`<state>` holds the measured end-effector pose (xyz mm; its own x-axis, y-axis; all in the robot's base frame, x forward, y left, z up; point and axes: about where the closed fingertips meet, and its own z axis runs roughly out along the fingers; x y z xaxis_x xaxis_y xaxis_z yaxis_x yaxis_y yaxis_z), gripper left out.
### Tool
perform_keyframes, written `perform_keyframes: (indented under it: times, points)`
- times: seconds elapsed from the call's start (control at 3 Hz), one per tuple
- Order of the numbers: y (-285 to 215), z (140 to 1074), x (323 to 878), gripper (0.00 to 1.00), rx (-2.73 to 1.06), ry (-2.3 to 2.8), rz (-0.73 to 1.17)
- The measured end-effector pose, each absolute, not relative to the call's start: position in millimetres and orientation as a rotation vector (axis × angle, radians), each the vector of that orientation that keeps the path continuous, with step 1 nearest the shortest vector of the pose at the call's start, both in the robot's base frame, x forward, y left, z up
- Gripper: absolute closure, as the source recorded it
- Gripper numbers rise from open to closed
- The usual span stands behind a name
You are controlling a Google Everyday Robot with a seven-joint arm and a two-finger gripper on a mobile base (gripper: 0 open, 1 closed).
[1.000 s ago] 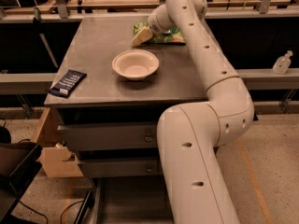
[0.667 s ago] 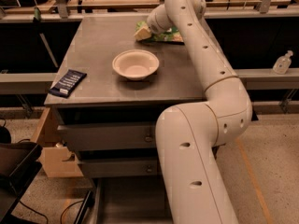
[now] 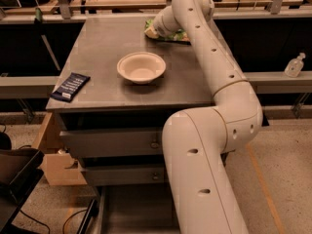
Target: Place green rice chip bag into bottom drawer
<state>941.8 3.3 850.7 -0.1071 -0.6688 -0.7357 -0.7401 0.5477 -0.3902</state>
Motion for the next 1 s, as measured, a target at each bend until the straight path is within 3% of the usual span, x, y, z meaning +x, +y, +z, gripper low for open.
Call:
perform_keyframes:
  times: [1.0]
  points:
    - [15, 909, 930, 1.0, -1.203, 1.755, 0.022]
